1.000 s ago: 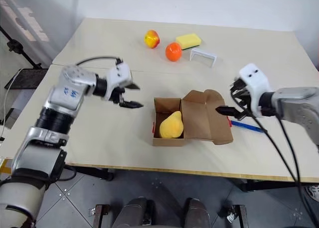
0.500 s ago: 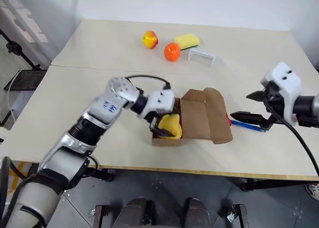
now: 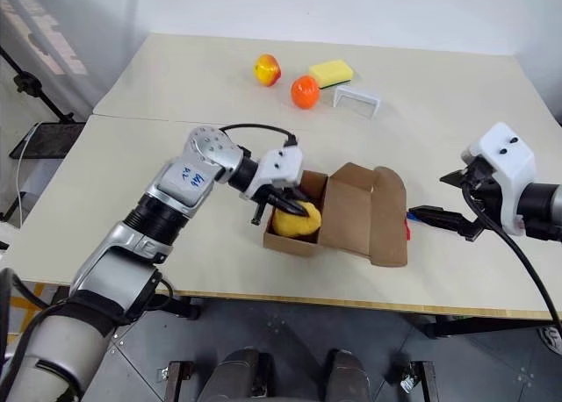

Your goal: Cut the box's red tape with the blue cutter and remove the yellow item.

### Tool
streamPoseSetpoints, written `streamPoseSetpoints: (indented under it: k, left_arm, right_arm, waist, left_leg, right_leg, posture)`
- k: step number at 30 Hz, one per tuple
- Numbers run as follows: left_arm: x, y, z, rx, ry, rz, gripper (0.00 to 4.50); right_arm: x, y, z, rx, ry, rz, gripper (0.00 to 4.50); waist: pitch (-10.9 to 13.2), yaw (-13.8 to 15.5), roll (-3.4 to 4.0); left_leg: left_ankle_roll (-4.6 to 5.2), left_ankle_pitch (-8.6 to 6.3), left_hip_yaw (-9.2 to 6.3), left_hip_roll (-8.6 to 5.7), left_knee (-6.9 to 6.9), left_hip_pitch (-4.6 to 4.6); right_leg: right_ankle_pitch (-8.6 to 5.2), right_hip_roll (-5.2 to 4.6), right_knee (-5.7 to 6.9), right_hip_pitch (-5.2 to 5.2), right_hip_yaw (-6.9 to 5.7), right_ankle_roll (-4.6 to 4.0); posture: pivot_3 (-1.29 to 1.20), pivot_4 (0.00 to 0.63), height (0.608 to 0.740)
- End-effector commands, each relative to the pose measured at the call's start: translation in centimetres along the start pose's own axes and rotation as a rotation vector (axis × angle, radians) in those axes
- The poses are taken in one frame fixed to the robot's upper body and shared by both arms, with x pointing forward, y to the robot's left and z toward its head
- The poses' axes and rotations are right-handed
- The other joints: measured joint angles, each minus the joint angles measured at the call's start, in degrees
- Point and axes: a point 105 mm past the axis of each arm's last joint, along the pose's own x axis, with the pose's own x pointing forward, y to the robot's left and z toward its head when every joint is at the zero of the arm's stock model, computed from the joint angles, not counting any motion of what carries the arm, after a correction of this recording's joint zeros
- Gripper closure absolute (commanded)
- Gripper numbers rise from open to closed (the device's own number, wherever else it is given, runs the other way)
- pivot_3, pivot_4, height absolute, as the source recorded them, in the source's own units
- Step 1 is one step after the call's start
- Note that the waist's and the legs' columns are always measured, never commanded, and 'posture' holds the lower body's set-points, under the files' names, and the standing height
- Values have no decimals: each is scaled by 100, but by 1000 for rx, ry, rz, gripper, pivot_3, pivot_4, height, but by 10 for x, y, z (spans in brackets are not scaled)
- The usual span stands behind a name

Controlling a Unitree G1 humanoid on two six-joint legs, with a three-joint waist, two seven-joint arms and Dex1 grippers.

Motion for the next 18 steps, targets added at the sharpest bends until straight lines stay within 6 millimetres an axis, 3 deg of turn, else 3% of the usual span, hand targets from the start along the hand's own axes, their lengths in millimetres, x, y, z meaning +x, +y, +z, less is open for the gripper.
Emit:
streamPoseSetpoints:
  k: [1, 6, 11, 14, 16, 18]
  left_arm:
    - [-13, 4, 26, 5, -110, 20, 4499]
    - [-30, 16, 51, -93, -291, 119, 4499]
    - [-54, 42, 59, -138, -371, 348, 4499]
    - [-75, 66, 34, -74, -177, 603, 4499]
    - [-83, 72, 10, -17, -18, 694, 4499]
    - [-115, 82, -30, -67, 160, 872, 4499]
  right_arm:
    - [-12, -1, 16, -59, -69, -8, 0]
    - [-16, 7, 27, -102, -146, 57, 0]
    - [-22, 15, 40, -159, -279, 137, 0]
    - [-21, 11, 40, -182, -319, 150, 0]
    - [-20, 3, 37, -189, -307, 127, 0]
    - [-18, -2, 36, -194, -305, 119, 0]
  waist:
    - [0, -1, 0]
    - [0, 1, 0]
    - [0, -6, -1]
    - [0, -8, -1]
    - [0, -15, -1]
    - [0, -17, -1]
  left_leg:
    - [0, 0, 0, 0, 0, 1]
    - [0, 0, -1, -1, 0, 0]
    - [0, 0, -7, 0, 1, 1]
    - [0, 0, -5, -2, 0, 3]
    - [0, 0, -1, -4, -3, 9]
    - [0, 0, 5, -4, -5, 11]
  right_leg:
    - [0, 0, 0, 0, 0, 0]
    - [0, 0, 1, 1, 0, 0]
    - [0, 0, 2, 1, 1, 0]
    - [0, 0, 3, 2, 1, 0]
    - [0, 0, 3, 2, 3, 0]
    - [0, 0, 6, 2, 2, 0]
  posture:
    - [0, 150, 740]
    - [0, 150, 740]
    - [0, 150, 740]
    - [0, 150, 740]
    - [0, 150, 740]
    - [0, 150, 740]
